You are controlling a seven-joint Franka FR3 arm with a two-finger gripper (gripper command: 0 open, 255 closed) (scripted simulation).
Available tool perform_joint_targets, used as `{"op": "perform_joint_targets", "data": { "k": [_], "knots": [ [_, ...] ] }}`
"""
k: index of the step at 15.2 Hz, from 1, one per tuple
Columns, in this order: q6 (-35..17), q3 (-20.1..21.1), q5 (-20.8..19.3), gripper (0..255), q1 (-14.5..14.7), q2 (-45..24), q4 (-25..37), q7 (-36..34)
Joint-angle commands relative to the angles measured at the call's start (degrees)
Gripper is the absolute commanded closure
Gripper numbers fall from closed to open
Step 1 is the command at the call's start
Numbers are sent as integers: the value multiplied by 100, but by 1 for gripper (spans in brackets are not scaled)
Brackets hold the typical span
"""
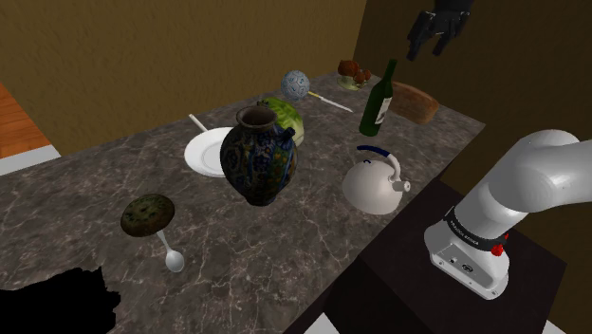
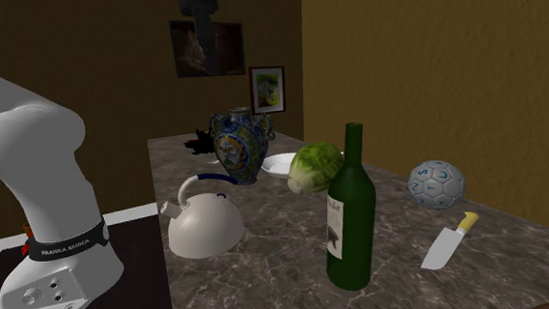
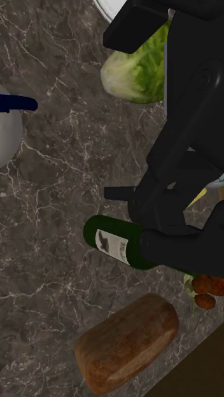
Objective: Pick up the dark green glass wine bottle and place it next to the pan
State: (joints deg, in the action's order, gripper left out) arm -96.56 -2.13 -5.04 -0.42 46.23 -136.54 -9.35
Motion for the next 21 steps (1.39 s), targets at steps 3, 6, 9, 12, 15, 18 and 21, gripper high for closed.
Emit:
{"op": "perform_joint_targets", "data": {
  "k": [3,6,9,12,15,18,21],
  "knots": [
    [-223,-209,-71,0,-59,-332,100,166],
    [-536,-515,-138,0,-131,-863,303,419],
    [-815,-815,-153,0,-178,-1426,569,679],
    [-1056,-1107,-104,0,-208,-2019,896,955],
    [-1249,-1389,15,0,-229,-2640,1284,1254],
    [-1390,-1651,213,0,-257,-3289,1734,1579],
    [-1468,-1882,488,0,-312,-3970,2249,1927]
  ]
}}
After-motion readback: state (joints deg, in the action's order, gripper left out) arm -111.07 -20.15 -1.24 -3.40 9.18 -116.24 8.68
